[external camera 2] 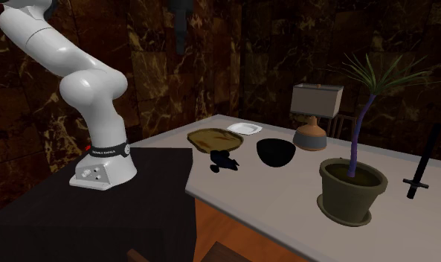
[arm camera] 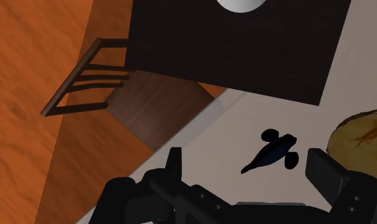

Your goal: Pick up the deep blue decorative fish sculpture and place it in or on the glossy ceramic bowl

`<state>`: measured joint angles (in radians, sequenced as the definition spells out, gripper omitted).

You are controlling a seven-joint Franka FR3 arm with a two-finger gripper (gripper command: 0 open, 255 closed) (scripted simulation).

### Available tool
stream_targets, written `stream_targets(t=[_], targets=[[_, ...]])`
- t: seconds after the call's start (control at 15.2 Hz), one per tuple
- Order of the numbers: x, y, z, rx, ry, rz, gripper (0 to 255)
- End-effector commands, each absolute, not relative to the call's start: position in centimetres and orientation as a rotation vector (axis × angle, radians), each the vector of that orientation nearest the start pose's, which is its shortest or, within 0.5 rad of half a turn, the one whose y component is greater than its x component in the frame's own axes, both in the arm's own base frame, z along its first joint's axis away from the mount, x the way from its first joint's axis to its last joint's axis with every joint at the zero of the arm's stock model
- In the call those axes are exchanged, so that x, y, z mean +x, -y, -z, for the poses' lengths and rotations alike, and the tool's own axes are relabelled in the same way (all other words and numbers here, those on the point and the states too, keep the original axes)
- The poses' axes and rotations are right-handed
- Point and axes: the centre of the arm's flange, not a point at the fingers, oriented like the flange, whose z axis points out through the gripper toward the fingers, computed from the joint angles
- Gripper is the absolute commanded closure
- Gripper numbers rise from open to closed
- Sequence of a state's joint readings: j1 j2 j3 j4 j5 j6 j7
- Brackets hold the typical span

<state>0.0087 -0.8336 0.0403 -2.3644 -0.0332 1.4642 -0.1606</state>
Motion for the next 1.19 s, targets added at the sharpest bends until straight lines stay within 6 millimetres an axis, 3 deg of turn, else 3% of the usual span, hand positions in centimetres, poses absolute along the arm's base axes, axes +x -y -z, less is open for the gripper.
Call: stream_targets(t=[0.0,1.12], targets=[[28.2,-1.4,-59.2,-3.183,0.308,-0.113,0],[32.2,-15.1,-41.3,-3.265,0.047,-0.035,0]])
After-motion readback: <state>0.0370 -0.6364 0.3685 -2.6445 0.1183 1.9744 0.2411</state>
